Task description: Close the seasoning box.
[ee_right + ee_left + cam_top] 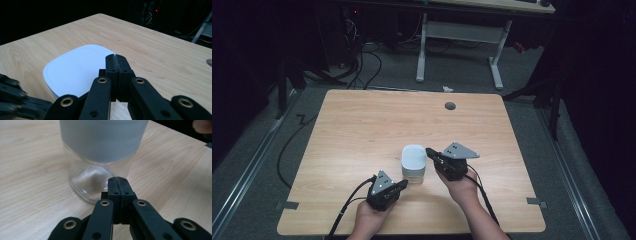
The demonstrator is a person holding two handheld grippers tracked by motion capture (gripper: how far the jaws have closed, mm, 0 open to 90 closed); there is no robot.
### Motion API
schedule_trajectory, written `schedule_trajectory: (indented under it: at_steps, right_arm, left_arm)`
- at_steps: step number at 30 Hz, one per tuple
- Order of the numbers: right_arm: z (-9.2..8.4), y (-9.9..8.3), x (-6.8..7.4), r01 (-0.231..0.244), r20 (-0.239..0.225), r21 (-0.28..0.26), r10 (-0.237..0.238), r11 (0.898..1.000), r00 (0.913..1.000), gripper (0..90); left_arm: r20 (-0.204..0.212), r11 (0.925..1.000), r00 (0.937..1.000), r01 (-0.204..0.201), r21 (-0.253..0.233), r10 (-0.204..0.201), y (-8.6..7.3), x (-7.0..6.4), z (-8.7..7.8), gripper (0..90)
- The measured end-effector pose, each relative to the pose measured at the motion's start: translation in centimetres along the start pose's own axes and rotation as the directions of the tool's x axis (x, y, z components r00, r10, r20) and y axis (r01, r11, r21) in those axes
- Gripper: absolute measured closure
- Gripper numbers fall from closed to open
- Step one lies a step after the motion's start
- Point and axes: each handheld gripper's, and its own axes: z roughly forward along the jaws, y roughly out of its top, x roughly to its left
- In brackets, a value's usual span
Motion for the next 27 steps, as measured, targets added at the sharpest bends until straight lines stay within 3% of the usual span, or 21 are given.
schedule_trajectory:
  at_steps: [2,5,8,10,13,14,15,17,18,19,21,22,25,27]
  right_arm:
    - [-0.4,-0.5,-0.9,-0.016,0.021,0.011,0.015,1.000,0.9997,88.3]
    - [-0.9,-1.0,-1.7,-0.029,0.039,0.017,0.029,0.999,0.9988,87.6]
    - [-2.1,-2.7,-3.6,-0.071,0.087,0.033,0.068,0.997,0.9939,86.1]
    - [-2.8,-3.5,-4.4,-0.090,0.106,0.038,0.086,0.995,0.9907,85.2]
    - [-3.8,-4.7,-5.4,-0.113,0.139,0.039,0.107,0.993,0.9845,84.0]
    - [-5.1,-6.0,-6.4,-0.136,0.171,0.035,0.128,0.990,0.9768,82.5]
    - [-5.1,-6.0,-6.4,-0.136,0.171,0.035,0.128,0.990,0.9768,82.5]
    - [-6.5,-7.3,-6.8,-0.157,0.212,0.030,0.147,0.987,0.9661,79.2]
    - [-8.5,-9.2,-6.5,-0.178,0.253,0.003,0.171,0.984,0.9521,75.8]
    - [-8.5,-9.2,-6.5,-0.178,0.253,0.003,0.171,0.984,0.9521,75.8]
    - [-9.7,-10.7,-6.0,-0.214,0.276,-0.032,0.215,0.976,0.9369,74.6]
    - [-9.8,-11.2,-5.8,-0.221,0.267,0.012,0.209,0.975,0.9407,70.2]
    - [-9.6,-11.0,-5.9,-0.207,0.279,0.007,0.197,0.978,0.9399,69.2]
    - [-9.3,-11.0,-6.1,-0.223,0.275,0.004,0.214,0.975,0.9372,69.0]
  left_arm:
    - [-0.037,0.9990,0.9989,-0.029,-0.035,0.028,1.4,1.0,-1.0,87.9]
    - [-0.072,0.9980,0.9970,-0.032,-0.054,0.028,2.4,2.1,-1.7,84.9]
    - [-0.144,0.9961,0.9894,-0.032,-0.082,0.020,4.1,4.5,-2.9,80.3]
    - [-0.163,0.9956,0.9864,-0.034,-0.087,0.020,4.5,5.1,-3.2,75.7]
    - [-0.237,0.9940,0.9687,-0.091,-0.060,0.075,5.2,7.2,-4.2,67.6]
    - [-0.299,0.9883,0.9448,-0.150,-0.031,0.134,5.0,8.6,-5.1,60.0]
    - [-0.299,0.9883,0.9448,-0.150,-0.031,0.134,5.0,8.6,-5.1,59.2]
    - [-0.356,0.9890,0.9263,-0.144,-0.033,0.123,4.5,10.4,-6.4,58.6]
    - [-0.375,0.9932,0.9242,-0.101,-0.058,0.072,4.3,11.3,-7.2,58.1]
    - [-0.375,0.9932,0.9242,-0.101,-0.058,0.072,4.3,11.3,-7.2,57.9]
    - [-0.379,0.9945,0.9248,-0.069,-0.078,0.034,4.5,11.5,-7.1,57.2]
    - [-0.358,0.9921,0.9321,-0.093,-0.085,0.057,4.6,11.0,-6.7,55.4]
    - [-0.349,0.9911,0.9332,-0.116,-0.066,0.086,4.3,10.6,-6.3,54.5]
    - [-0.345,0.9904,0.9317,-0.133,-0.037,0.112,3.7,10.4,-5.9,54.3]
